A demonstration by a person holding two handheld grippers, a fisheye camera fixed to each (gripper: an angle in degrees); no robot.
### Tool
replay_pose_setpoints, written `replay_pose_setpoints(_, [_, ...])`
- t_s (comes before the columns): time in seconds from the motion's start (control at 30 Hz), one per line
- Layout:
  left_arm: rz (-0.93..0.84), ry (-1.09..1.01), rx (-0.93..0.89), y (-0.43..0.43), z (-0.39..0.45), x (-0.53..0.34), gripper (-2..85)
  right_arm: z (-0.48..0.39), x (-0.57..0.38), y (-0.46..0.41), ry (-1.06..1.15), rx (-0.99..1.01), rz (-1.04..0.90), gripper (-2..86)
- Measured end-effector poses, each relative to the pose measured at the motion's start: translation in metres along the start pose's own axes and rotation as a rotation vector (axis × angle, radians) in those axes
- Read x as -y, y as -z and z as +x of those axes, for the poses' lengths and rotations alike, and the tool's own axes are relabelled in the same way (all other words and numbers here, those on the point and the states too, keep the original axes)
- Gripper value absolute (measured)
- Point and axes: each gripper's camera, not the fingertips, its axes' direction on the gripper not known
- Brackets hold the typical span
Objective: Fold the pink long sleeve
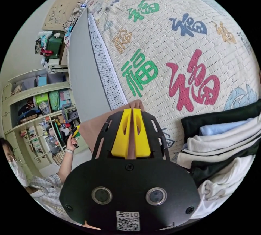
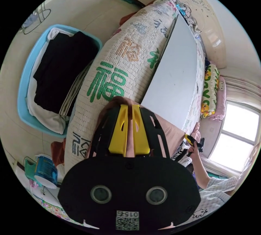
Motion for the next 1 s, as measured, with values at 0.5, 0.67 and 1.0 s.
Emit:
replay_pose_setpoints(0.5, [0.035,0.105,0.011,-0.017,-0.034,-0.031,1.3,0.11,-0.072,0.106,-0.037,0.15,0.004,5.1])
replay_pose_setpoints(0.67, [0.065,0.303,-0.018,0.004,-0.041,-0.113,2.2,0.177,-0.121,0.163,-0.128,0.234,0.057,5.0])
replay_pose_setpoints(1.0, [-0.001,0.377,-0.269,-0.025,-0.036,-0.289,6.7,0.424,-0.229,0.156,-0.771,0.246,-0.064,4.9])
